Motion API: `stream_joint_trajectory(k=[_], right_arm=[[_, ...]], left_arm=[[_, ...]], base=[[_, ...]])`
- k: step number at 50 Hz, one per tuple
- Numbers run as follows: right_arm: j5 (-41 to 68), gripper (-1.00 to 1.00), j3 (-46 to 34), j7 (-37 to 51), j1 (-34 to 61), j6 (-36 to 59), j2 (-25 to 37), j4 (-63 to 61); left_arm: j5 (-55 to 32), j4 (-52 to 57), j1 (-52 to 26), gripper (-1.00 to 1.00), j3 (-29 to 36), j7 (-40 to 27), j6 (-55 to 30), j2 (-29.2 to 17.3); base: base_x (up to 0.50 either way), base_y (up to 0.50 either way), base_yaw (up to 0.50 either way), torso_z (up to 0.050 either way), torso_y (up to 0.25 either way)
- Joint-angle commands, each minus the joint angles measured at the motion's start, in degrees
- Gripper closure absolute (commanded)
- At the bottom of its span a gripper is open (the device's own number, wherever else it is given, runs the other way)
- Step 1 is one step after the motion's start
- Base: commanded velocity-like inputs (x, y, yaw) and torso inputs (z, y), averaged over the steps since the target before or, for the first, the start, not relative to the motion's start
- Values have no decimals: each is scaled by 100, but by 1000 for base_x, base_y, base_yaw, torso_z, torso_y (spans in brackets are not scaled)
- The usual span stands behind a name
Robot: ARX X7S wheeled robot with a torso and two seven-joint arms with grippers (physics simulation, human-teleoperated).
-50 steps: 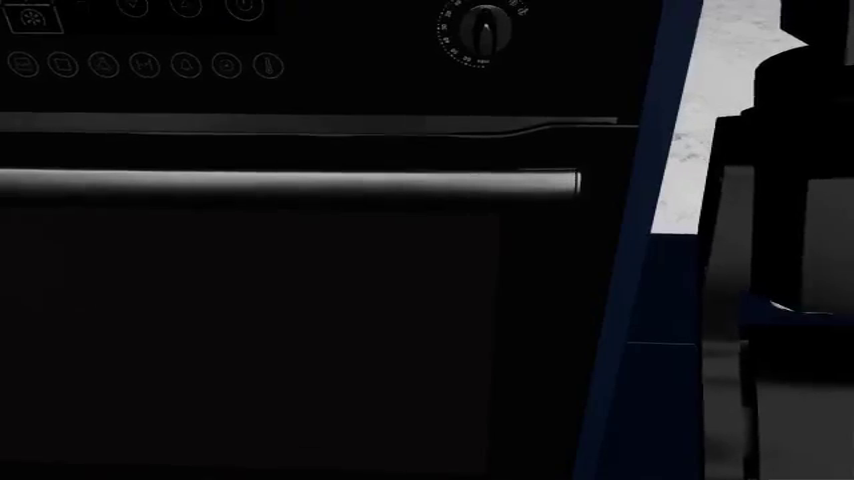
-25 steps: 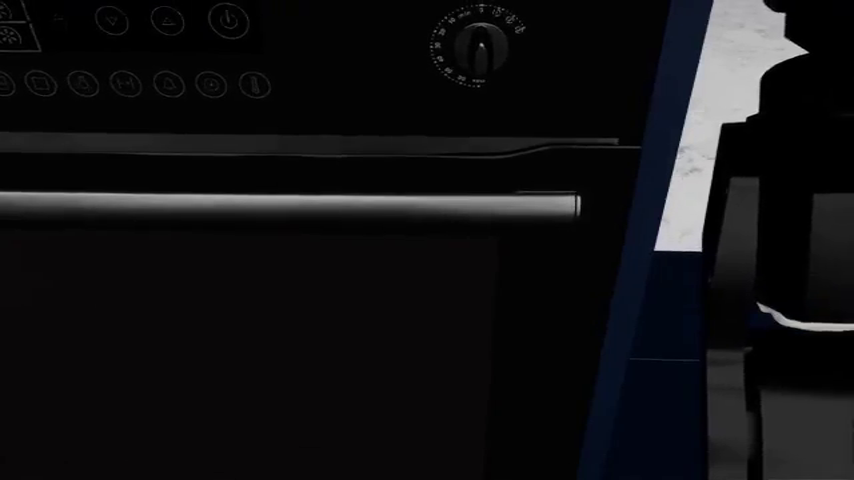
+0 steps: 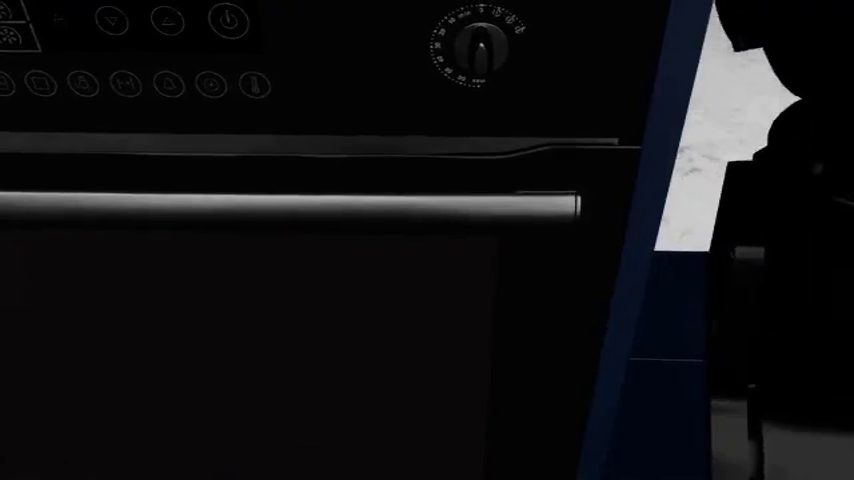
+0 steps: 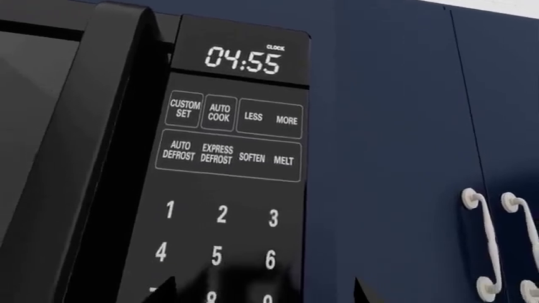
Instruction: Press the stop button on the microwave
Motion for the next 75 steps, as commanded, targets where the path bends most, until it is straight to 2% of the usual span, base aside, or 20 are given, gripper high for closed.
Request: stream_joint_trajectory(k=[1, 2, 23, 75], right_arm=[[197, -100, 36, 224, -232, 987, 74, -1066], [216, 100, 63, 260, -256, 1083, 80, -1165], [703, 100, 529, 728, -794, 2637, 62, -3115], [1010, 100, 575, 959, -1416, 3344, 207, -3577]], left_arm=[[0, -1, 0, -100, 0, 0, 0, 0], [0, -1, 0, -100, 0, 0, 0, 0], [0, -1, 0, -100, 0, 0, 0, 0], [0, -1, 0, -100, 0, 0, 0, 0]], base=[[0, 0, 0, 0, 0], [0, 0, 0, 0, 0], [0, 0, 0, 0, 0], [0, 0, 0, 0, 0]])
